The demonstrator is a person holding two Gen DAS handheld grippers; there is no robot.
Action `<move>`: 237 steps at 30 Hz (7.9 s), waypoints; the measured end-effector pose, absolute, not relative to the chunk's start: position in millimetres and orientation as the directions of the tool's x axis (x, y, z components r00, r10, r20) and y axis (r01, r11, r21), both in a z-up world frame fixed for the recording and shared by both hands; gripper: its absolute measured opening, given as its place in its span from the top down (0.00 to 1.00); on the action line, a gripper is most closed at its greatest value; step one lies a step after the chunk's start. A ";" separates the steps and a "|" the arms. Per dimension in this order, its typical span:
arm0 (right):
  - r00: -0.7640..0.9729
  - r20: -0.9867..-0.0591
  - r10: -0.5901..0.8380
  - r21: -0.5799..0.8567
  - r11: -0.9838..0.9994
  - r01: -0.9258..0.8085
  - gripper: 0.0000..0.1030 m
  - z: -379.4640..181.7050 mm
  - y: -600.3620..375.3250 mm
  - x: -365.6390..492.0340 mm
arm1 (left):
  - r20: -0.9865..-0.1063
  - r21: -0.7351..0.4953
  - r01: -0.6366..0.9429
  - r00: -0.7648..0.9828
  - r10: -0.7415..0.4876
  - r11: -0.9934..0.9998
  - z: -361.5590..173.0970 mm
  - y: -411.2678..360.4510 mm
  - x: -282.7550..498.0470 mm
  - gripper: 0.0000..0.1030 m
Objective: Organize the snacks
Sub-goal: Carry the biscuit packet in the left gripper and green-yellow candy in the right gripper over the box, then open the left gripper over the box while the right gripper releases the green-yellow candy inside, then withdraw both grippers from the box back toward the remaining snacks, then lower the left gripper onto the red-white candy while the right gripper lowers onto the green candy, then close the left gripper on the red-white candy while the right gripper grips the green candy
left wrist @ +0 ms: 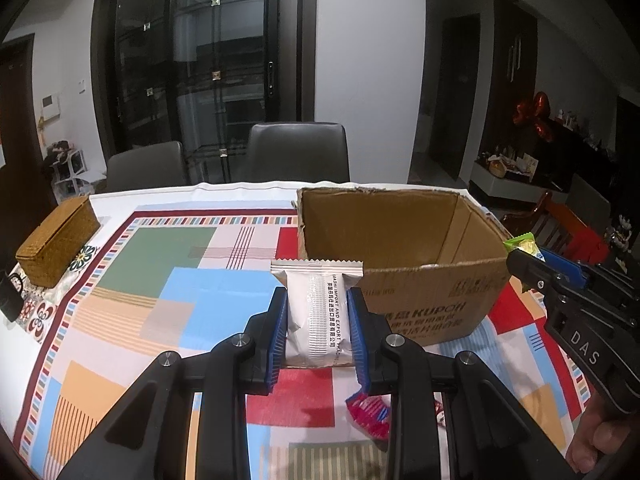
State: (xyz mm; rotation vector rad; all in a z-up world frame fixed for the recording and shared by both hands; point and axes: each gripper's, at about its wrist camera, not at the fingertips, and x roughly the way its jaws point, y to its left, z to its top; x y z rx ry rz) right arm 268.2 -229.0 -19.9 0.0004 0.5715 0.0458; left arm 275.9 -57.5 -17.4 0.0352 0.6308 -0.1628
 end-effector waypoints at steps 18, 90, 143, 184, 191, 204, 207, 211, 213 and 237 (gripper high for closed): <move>0.848 -0.530 0.010 0.011 1.000 -0.005 0.79 -9.1 -237.0 301.5 | -0.565 -0.032 0.225 0.800 -0.204 0.974 1.9 -82.6 321.4 0.72; 0.872 -0.484 -0.076 -0.014 0.997 0.079 0.38 6.5 -256.3 268.9 | -0.558 -0.002 0.228 0.808 -0.190 0.974 10.6 -95.9 295.4 0.24; 0.783 -0.609 -0.130 -0.010 0.988 0.156 0.39 -70.7 -290.0 184.4 | -0.639 0.019 0.462 0.688 -0.344 0.887 -61.2 -143.3 216.4 0.24; 0.613 -0.790 -0.031 0.048 0.993 0.112 0.39 -150.2 -297.3 196.6 | -0.792 0.043 0.635 0.492 -0.361 0.771 -142.6 -178.8 226.9 0.24; 0.579 -0.815 -0.028 0.030 0.995 0.090 0.44 -161.1 -295.0 203.2 | -0.807 0.046 0.650 0.472 -0.356 0.759 -155.7 -181.7 233.0 0.24; 0.553 -0.833 0.001 0.054 0.995 0.079 0.65 -169.2 -296.7 210.1 | -0.811 0.049 0.658 0.466 -0.355 0.751 -166.8 -190.2 245.1 0.23; 0.551 -0.835 0.007 0.058 0.996 0.074 0.76 -169.8 -296.6 210.7 | -0.807 0.042 0.660 0.465 -0.364 0.750 -166.8 -190.6 246.3 0.27; 0.559 -0.829 -0.012 0.029 0.997 0.064 0.76 -171.6 -292.5 208.3 | -0.808 0.010 0.648 0.454 -0.376 0.762 -166.9 -191.6 251.7 0.41; 0.564 -0.825 -0.012 0.032 0.997 0.068 0.76 -171.2 -292.8 208.6 | -0.806 0.011 0.654 0.454 -0.381 0.756 -166.1 -191.9 250.2 0.45; 0.637 -0.770 -0.029 0.048 0.993 0.104 0.77 -143.2 -298.7 202.4 | -0.780 0.014 0.605 0.505 -0.370 0.796 -142.0 -184.2 242.7 0.54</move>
